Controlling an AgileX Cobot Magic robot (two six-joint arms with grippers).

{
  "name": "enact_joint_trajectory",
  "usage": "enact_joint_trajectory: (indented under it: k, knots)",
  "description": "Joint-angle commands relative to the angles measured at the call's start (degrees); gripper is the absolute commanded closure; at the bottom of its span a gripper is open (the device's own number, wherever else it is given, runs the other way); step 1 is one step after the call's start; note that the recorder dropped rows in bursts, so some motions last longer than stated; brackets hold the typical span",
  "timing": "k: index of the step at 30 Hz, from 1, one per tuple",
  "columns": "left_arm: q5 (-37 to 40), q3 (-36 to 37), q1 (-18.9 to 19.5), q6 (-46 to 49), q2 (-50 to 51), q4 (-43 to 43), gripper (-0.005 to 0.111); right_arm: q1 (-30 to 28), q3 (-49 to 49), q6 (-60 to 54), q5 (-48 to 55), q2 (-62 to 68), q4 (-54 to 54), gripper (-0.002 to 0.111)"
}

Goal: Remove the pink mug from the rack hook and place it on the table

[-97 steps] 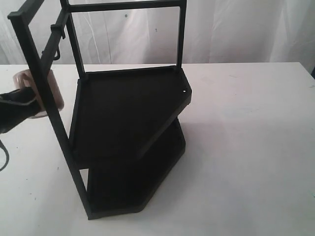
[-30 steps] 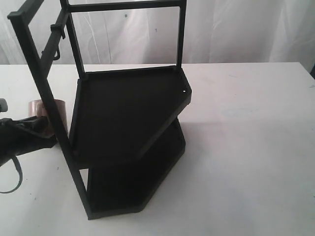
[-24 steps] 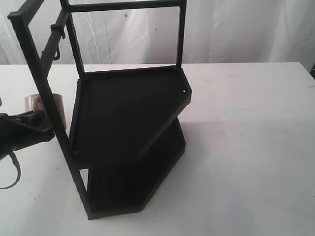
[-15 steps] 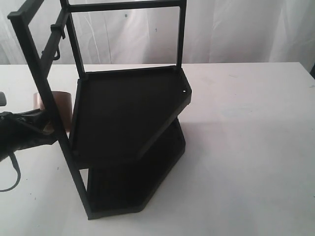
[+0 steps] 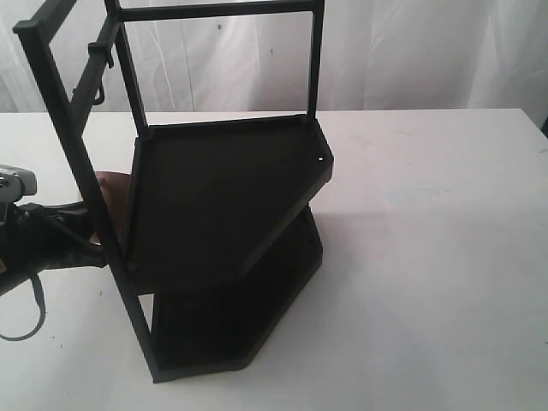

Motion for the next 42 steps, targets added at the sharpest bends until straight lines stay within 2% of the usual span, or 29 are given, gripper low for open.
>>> enact_joint_trajectory:
  k: [1, 12, 19, 21, 24, 26, 30, 42]
  knots:
    - [-1.34, -0.42, 0.11, -0.16, -0.18, 1.18, 0.107, 0.2, 0.12, 0.13, -0.42, -0.07, 0.0, 0.108]
    - [0.3, -0.42, 0.11, -0.16, -0.18, 1.28, 0.107, 0.2, 0.12, 0.13, -0.42, -0.07, 0.0, 0.108]
    - [5.04, -0.42, 0.11, -2.16, -0.18, 1.28, 0.107, 0.2, 0.12, 0.13, -0.42, -0.07, 0.0, 0.108]
    - [6.21, -0.42, 0.11, -3.48, -0.18, 1.39, 0.102, 0.2, 0.12, 0.13, -0.42, -0.07, 0.0, 0.108]
    - [11.21, -0.42, 0.11, -6.5, -0.18, 2.09, 0.081, 0.2, 0.12, 0.13, -0.42, -0.07, 0.0, 0.108]
    - [13.22, -0.31, 0.11, -6.8, -0.18, 3.04, 0.073, 0.2, 0.12, 0.13, -0.42, -0.07, 0.0, 0.108]
    - [14.3, -0.31, 0.11, -9.33, -0.18, 8.93, 0.072, 0.2, 0.12, 0.13, -0.42, -0.07, 0.1, 0.108]
    - [14.19, -0.31, 0.11, -11.18, -0.7, 9.18, 0.072, 0.2, 0.12, 0.13, -0.42, -0.07, 0.1, 0.108]
